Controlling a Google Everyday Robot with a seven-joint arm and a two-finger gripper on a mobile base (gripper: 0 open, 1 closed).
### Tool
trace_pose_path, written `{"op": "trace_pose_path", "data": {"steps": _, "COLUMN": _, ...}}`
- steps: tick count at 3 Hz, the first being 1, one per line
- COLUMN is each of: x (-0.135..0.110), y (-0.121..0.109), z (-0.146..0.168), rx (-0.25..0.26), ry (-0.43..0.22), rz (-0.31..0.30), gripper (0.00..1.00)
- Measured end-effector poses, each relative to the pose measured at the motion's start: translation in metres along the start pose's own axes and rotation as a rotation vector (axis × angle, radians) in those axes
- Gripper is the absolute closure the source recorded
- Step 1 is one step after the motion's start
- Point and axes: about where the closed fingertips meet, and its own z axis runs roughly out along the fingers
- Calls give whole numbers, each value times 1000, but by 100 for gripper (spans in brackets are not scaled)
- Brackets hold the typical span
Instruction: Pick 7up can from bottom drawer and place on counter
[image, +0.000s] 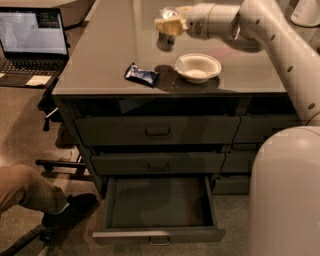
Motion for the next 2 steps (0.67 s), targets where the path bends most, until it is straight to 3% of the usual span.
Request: {"op": "trace_pose_path", "data": {"steps": 2, "x": 31, "y": 40, "z": 21, "rx": -81, "ry": -3, "rz": 50, "gripper": 100}}
